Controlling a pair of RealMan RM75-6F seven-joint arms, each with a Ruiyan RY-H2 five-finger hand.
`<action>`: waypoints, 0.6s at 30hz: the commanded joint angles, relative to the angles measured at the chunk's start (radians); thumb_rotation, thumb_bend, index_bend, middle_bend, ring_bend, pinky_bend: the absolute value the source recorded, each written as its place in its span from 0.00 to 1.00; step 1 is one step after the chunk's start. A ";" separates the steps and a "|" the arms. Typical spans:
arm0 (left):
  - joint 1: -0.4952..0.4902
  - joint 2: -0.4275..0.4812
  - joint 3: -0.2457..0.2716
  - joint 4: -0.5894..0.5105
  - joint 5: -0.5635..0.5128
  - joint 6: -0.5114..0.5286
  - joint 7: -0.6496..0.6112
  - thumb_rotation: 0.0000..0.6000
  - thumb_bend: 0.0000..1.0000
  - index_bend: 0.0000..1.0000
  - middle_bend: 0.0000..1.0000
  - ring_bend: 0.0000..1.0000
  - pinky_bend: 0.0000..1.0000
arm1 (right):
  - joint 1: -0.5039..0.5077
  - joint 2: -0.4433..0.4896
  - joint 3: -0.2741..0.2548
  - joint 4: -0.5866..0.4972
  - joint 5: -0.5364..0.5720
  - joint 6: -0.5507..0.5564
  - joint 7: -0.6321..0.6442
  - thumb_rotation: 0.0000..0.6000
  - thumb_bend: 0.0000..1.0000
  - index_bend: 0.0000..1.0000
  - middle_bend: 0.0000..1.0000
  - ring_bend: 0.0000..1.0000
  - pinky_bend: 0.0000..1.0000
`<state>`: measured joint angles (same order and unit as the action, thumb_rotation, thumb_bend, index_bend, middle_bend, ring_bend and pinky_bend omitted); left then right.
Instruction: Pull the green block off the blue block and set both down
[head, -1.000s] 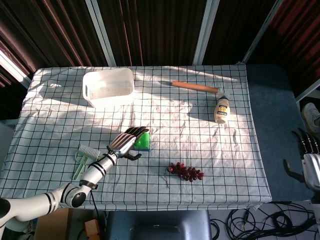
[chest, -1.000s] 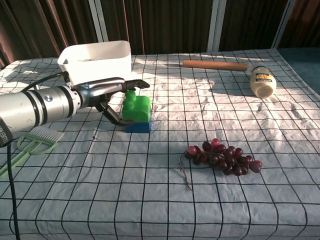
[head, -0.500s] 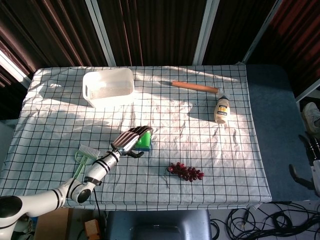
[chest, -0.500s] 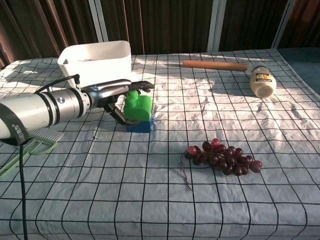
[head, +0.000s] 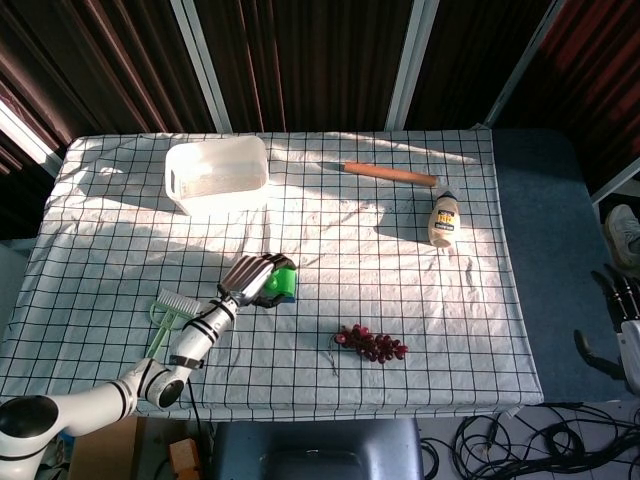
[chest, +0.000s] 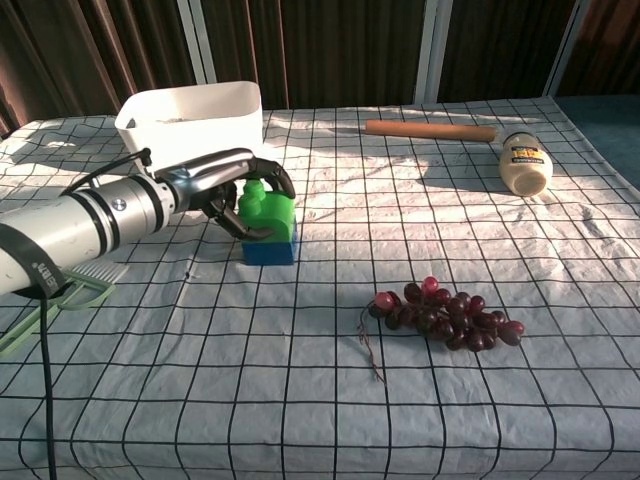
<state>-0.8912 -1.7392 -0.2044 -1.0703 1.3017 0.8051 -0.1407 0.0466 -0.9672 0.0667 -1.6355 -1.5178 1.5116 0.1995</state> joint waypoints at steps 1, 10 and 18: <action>0.026 -0.010 -0.004 0.006 0.006 0.061 -0.001 1.00 0.49 0.54 0.62 0.62 0.76 | 0.002 -0.003 0.001 -0.001 -0.001 -0.002 -0.005 1.00 0.33 0.00 0.00 0.00 0.00; 0.168 0.087 -0.002 -0.200 0.083 0.316 -0.198 1.00 0.58 0.60 0.69 0.74 0.88 | 0.065 -0.043 0.004 0.045 -0.106 -0.015 0.148 1.00 0.33 0.00 0.00 0.00 0.00; 0.256 0.190 0.024 -0.424 0.136 0.410 -0.348 1.00 0.60 0.60 0.69 0.74 0.88 | 0.258 -0.044 0.020 -0.024 -0.217 -0.181 0.337 1.00 0.31 0.00 0.00 0.00 0.00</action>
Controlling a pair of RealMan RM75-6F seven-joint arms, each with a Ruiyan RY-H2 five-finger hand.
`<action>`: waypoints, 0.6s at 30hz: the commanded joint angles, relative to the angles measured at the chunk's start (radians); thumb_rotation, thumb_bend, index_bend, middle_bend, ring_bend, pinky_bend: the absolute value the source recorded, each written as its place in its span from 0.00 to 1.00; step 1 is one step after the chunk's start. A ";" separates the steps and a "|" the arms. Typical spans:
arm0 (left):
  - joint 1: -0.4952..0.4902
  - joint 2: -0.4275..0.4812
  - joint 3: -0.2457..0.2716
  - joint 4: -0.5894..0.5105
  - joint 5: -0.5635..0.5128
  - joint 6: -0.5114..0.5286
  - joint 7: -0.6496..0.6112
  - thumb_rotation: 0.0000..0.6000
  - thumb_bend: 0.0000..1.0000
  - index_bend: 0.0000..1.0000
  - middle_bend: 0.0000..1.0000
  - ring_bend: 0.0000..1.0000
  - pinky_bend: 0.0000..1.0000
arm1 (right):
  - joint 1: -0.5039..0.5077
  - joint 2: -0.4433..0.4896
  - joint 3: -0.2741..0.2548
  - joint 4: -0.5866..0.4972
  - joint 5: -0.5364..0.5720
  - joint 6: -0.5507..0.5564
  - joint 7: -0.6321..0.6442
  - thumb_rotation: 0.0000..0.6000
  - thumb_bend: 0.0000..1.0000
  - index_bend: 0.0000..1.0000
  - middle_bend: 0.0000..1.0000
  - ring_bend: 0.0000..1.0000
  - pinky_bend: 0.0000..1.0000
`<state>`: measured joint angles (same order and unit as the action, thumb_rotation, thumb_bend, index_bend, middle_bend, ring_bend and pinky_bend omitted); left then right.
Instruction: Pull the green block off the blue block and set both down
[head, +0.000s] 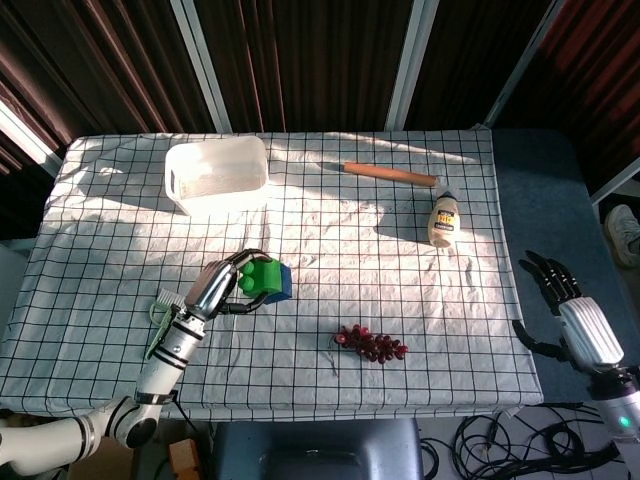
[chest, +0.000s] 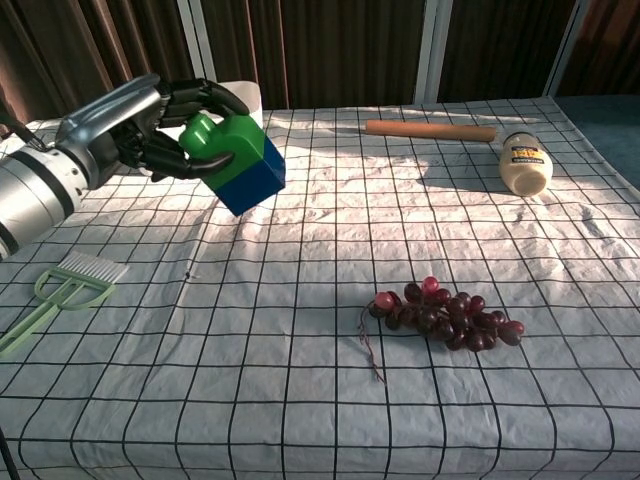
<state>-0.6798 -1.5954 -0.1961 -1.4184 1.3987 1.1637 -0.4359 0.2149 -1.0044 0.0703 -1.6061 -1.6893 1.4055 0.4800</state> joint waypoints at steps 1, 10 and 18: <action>0.050 0.049 0.019 -0.087 0.048 0.063 -0.054 1.00 0.60 0.60 0.69 0.74 0.88 | 0.106 -0.018 0.029 -0.069 -0.046 -0.081 0.040 1.00 0.30 0.00 0.00 0.00 0.00; 0.076 0.048 0.030 -0.128 0.084 0.112 -0.011 1.00 0.60 0.60 0.70 0.74 0.88 | 0.330 -0.069 0.115 -0.247 0.114 -0.386 0.027 1.00 0.26 0.00 0.00 0.00 0.00; 0.085 0.052 0.034 -0.154 0.100 0.124 0.013 1.00 0.60 0.60 0.70 0.74 0.88 | 0.513 -0.160 0.211 -0.269 0.396 -0.618 -0.054 1.00 0.26 0.00 0.00 0.00 0.00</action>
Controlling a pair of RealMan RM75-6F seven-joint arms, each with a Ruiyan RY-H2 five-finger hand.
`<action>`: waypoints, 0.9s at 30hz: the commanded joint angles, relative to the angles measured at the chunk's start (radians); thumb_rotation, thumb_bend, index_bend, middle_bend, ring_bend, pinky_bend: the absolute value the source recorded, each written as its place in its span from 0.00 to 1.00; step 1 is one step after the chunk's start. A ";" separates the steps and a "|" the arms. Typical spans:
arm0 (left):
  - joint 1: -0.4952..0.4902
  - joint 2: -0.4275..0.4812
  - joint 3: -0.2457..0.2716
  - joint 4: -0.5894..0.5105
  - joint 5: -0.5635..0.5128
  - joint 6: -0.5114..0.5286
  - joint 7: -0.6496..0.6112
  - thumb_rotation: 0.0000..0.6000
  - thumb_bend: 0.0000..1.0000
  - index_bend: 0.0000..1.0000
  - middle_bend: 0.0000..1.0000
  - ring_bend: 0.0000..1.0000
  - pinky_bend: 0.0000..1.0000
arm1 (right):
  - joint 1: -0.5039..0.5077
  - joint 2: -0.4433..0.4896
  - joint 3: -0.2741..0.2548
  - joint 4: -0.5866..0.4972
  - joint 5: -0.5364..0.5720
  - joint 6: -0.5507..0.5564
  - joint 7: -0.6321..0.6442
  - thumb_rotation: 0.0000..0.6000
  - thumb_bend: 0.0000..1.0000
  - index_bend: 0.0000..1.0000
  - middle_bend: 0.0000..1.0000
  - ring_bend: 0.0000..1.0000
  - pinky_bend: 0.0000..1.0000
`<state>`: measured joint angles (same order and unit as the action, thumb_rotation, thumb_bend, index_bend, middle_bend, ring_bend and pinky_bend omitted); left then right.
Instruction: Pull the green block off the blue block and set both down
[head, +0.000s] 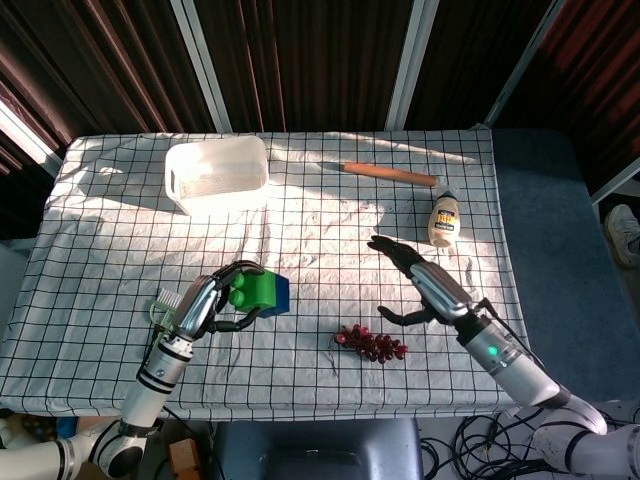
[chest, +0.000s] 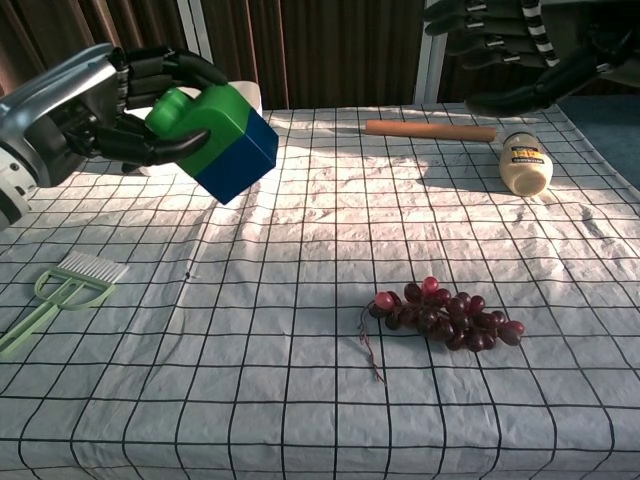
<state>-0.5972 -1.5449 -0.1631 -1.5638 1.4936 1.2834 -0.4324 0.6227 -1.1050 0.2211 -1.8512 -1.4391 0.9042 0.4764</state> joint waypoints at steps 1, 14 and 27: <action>0.003 0.002 0.000 -0.011 0.007 0.006 0.013 1.00 0.60 0.60 0.70 0.74 0.88 | 0.123 -0.067 0.067 -0.025 0.180 -0.138 -0.058 1.00 0.26 0.00 0.00 0.00 0.00; 0.000 -0.021 -0.010 0.018 0.022 0.022 0.054 1.00 0.60 0.60 0.70 0.74 0.88 | 0.261 -0.143 0.094 -0.032 0.418 -0.260 -0.124 1.00 0.26 0.00 0.00 0.00 0.00; 0.006 -0.012 -0.007 -0.003 0.040 0.033 0.044 1.00 0.59 0.61 0.70 0.74 0.88 | 0.367 -0.266 0.063 0.037 0.605 -0.215 -0.279 1.00 0.26 0.00 0.00 0.00 0.00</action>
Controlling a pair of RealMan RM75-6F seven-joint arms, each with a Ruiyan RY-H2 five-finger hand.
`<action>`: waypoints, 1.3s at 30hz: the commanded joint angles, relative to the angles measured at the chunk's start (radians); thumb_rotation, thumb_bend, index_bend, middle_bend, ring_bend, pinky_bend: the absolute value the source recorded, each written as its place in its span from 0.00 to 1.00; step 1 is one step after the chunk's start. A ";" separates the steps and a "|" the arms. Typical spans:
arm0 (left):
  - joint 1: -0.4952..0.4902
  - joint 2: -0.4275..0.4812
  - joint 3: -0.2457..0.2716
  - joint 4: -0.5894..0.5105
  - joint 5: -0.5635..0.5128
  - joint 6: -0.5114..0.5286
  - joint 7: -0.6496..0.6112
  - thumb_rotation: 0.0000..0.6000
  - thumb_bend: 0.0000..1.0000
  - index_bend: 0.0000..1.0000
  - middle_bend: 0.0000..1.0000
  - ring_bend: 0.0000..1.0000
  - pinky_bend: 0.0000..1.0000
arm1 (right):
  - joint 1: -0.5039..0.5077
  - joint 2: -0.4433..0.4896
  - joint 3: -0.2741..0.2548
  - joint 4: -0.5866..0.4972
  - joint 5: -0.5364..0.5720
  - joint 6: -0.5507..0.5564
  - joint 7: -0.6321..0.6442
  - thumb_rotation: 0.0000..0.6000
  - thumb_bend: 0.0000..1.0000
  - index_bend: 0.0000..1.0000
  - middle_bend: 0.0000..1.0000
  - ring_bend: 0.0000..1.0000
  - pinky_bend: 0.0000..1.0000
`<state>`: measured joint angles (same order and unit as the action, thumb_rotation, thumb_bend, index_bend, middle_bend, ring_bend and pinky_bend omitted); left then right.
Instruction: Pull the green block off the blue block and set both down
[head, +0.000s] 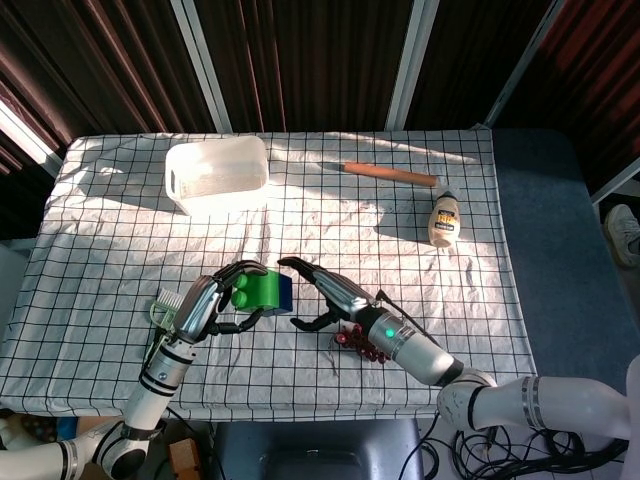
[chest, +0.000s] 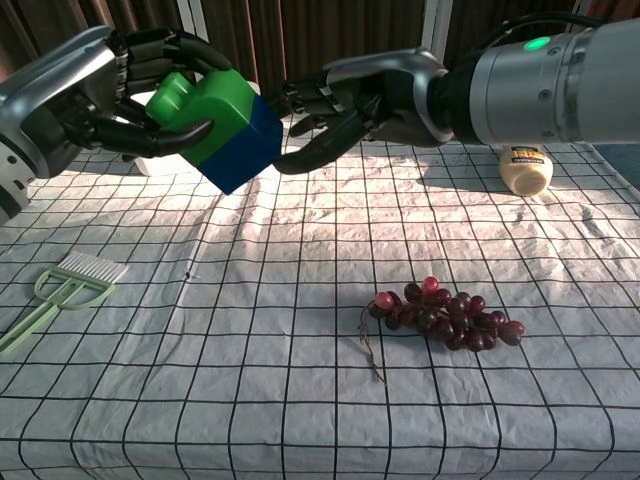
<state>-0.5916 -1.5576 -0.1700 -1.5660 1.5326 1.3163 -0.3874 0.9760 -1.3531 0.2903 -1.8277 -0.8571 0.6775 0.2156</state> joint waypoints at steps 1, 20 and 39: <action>0.001 0.001 0.001 -0.002 0.002 0.001 -0.002 1.00 0.59 0.61 0.70 0.74 0.88 | 0.015 -0.023 -0.006 0.016 0.028 0.016 -0.021 1.00 0.26 0.00 0.01 0.00 0.00; 0.000 -0.002 0.006 -0.012 0.010 -0.005 -0.007 1.00 0.59 0.61 0.70 0.74 0.88 | 0.013 -0.086 0.022 0.029 0.056 0.059 -0.021 1.00 0.25 0.55 0.46 0.37 0.18; 0.025 0.122 -0.041 -0.096 -0.018 0.018 -0.085 1.00 0.59 0.61 0.70 0.74 0.88 | -0.024 -0.010 -0.019 0.012 -0.017 0.082 -0.101 1.00 0.33 0.86 0.69 0.56 0.28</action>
<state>-0.5716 -1.4453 -0.2053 -1.6600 1.5175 1.3275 -0.4697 0.9578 -1.3707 0.2767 -1.8154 -0.8683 0.7569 0.1207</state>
